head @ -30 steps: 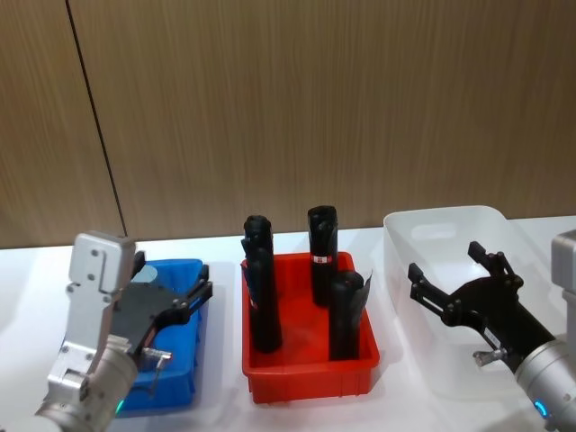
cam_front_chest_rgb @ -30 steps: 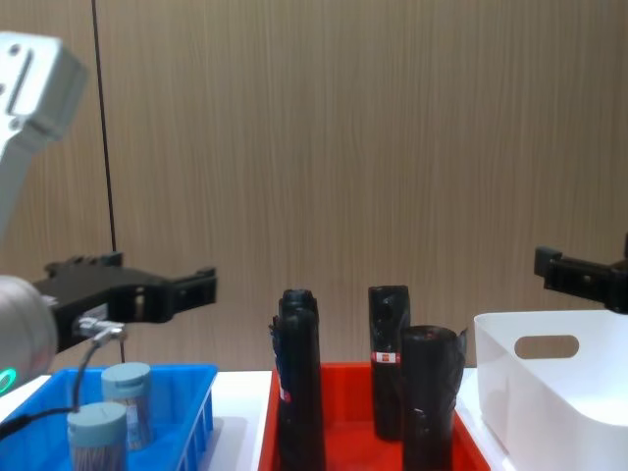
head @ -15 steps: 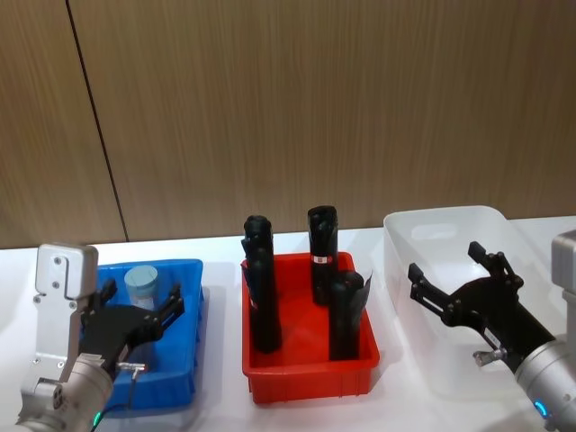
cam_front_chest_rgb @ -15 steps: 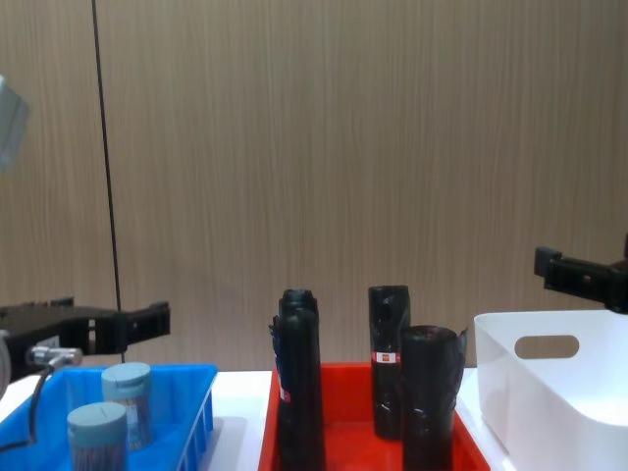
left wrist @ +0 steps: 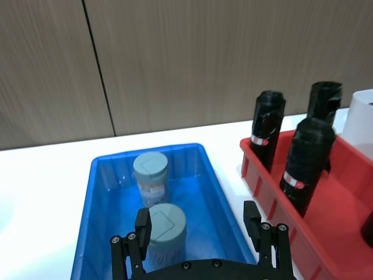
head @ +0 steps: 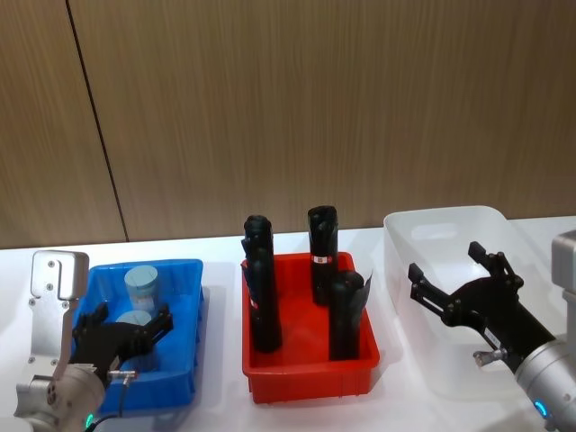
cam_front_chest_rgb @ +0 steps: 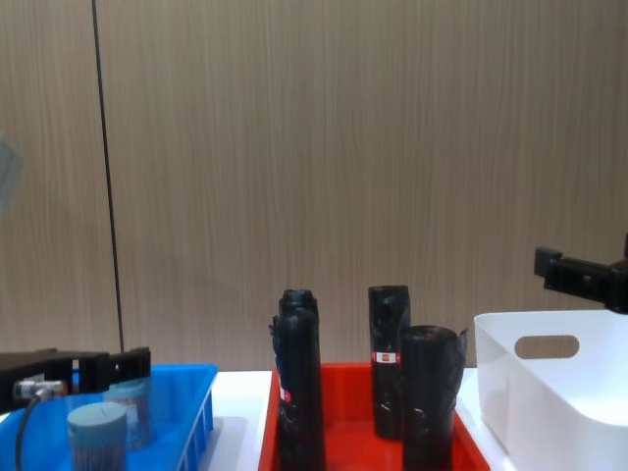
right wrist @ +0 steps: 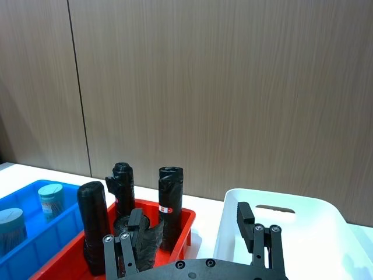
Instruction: Pick the cotton swabs from the blue box and place them into the white box.
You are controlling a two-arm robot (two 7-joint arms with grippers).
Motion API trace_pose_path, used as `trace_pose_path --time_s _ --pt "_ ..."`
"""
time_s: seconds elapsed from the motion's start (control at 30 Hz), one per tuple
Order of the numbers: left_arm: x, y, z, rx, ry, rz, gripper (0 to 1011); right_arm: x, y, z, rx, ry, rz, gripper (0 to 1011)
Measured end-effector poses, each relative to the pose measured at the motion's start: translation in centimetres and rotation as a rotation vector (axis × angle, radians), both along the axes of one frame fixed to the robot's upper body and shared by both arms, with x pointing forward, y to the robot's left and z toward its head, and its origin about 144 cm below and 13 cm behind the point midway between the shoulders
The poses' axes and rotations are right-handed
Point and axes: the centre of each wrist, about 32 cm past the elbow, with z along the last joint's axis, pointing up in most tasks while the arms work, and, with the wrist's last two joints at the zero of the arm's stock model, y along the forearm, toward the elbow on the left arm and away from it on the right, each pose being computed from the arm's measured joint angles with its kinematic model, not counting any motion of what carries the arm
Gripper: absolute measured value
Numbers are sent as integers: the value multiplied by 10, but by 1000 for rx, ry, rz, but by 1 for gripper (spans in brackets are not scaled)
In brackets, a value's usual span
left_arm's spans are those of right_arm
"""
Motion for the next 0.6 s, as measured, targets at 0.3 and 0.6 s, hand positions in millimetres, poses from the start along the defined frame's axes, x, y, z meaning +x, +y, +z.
trace_pose_path --time_s 0.3,0.6 --pt "16 8 -7 1 68 23 1003 0 0 0 0 0 0 1002" --pt "32 14 -13 4 114 36 1003 0 0 0 0 0 0 1002"
